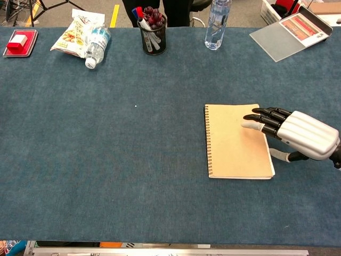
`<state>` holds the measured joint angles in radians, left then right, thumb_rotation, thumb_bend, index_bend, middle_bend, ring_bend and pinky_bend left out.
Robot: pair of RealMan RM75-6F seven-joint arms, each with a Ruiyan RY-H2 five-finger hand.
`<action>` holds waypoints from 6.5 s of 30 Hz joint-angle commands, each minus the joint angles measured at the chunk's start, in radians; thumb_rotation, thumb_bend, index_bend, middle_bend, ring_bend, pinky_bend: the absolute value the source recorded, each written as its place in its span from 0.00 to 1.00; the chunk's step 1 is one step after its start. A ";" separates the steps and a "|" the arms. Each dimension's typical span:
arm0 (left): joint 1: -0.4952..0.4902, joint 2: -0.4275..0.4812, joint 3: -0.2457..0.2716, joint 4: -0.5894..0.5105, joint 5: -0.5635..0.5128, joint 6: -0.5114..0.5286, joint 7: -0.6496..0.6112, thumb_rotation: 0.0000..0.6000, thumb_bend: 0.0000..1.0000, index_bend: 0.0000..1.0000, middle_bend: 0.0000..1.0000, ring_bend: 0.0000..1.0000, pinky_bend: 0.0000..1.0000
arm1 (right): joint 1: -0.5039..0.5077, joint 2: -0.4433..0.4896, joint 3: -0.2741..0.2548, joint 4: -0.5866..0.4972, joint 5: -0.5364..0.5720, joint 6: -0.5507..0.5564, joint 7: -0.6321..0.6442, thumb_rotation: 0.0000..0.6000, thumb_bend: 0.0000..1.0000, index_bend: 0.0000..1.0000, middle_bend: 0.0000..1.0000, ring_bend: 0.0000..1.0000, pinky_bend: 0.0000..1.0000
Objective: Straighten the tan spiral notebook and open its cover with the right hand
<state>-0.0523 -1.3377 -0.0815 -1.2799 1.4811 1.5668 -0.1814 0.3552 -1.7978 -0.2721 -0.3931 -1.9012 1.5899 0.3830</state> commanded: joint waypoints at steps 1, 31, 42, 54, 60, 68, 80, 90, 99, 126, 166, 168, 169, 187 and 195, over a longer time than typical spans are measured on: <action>0.000 0.000 0.000 0.000 0.000 0.000 -0.001 1.00 0.36 0.25 0.06 0.11 0.28 | 0.006 0.000 0.009 -0.006 0.005 0.012 0.001 1.00 0.33 0.12 0.10 0.03 0.16; 0.000 0.000 0.002 -0.001 -0.002 -0.007 0.004 1.00 0.36 0.26 0.06 0.11 0.28 | 0.004 -0.012 -0.012 0.001 -0.003 -0.026 -0.005 1.00 0.34 0.12 0.10 0.03 0.16; 0.001 0.000 0.001 0.001 -0.003 -0.006 0.001 1.00 0.36 0.26 0.06 0.11 0.28 | 0.007 -0.031 0.006 0.005 0.012 -0.012 0.003 1.00 0.39 0.14 0.12 0.03 0.16; 0.002 0.002 0.001 -0.004 -0.001 -0.003 0.000 1.00 0.36 0.26 0.06 0.11 0.28 | 0.008 -0.038 0.015 0.008 0.020 -0.002 0.011 1.00 0.41 0.40 0.12 0.03 0.16; 0.002 0.004 0.001 -0.006 -0.001 -0.003 0.000 1.00 0.36 0.26 0.06 0.11 0.28 | 0.008 -0.040 0.018 0.008 0.024 0.001 0.017 1.00 0.41 0.49 0.13 0.03 0.16; 0.002 0.004 0.000 -0.005 -0.002 -0.004 -0.001 1.00 0.36 0.26 0.06 0.11 0.28 | 0.008 -0.044 0.024 0.008 0.030 0.005 0.024 1.00 0.41 0.55 0.14 0.03 0.16; 0.003 -0.001 0.000 0.001 -0.005 -0.005 -0.004 1.00 0.36 0.26 0.06 0.11 0.28 | 0.004 -0.028 0.031 -0.004 0.036 0.025 0.014 1.00 0.42 0.62 0.15 0.03 0.16; 0.002 -0.002 -0.003 -0.003 0.000 0.003 0.000 1.00 0.36 0.26 0.06 0.11 0.28 | -0.022 0.098 0.014 -0.130 0.019 0.081 -0.078 1.00 0.44 0.64 0.16 0.03 0.16; -0.001 -0.002 -0.006 -0.015 0.004 0.009 0.014 1.00 0.36 0.26 0.06 0.11 0.28 | -0.041 0.282 -0.010 -0.365 -0.010 0.100 -0.226 1.00 0.44 0.65 0.17 0.03 0.16; 0.003 0.006 -0.005 -0.029 0.003 0.014 0.012 1.00 0.36 0.26 0.06 0.11 0.28 | 0.060 0.405 0.048 -0.699 -0.126 0.003 -0.395 1.00 0.44 0.65 0.17 0.04 0.16; 0.010 0.003 -0.006 -0.009 -0.007 0.010 -0.015 1.00 0.36 0.26 0.06 0.11 0.28 | 0.123 0.064 0.106 -0.469 -0.124 0.016 -0.221 1.00 0.41 0.30 0.17 0.04 0.16; 0.010 0.001 -0.006 -0.006 -0.008 0.008 -0.017 1.00 0.36 0.26 0.06 0.11 0.28 | 0.127 0.042 0.108 -0.452 -0.117 0.010 -0.208 1.00 0.41 0.30 0.17 0.04 0.16; 0.010 0.001 -0.006 -0.005 -0.008 0.008 -0.018 1.00 0.36 0.26 0.06 0.11 0.28 | 0.128 0.032 0.109 -0.444 -0.114 0.008 -0.201 1.00 0.41 0.30 0.17 0.04 0.16; 0.015 0.005 -0.007 0.002 -0.013 0.007 -0.032 1.00 0.36 0.26 0.06 0.11 0.28 | 0.165 -0.135 0.093 -0.281 -0.086 -0.030 -0.106 1.00 0.41 0.30 0.17 0.04 0.16; 0.016 0.006 -0.008 0.005 -0.015 0.006 -0.036 1.00 0.36 0.26 0.06 0.11 0.28 | 0.175 -0.142 0.100 -0.276 -0.076 0.009 -0.101 1.00 0.41 0.30 0.17 0.04 0.16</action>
<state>-0.0359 -1.3313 -0.0892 -1.2752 1.4661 1.5730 -0.2172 0.5271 -1.9438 -0.1778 -0.6645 -1.9801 1.5873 0.2835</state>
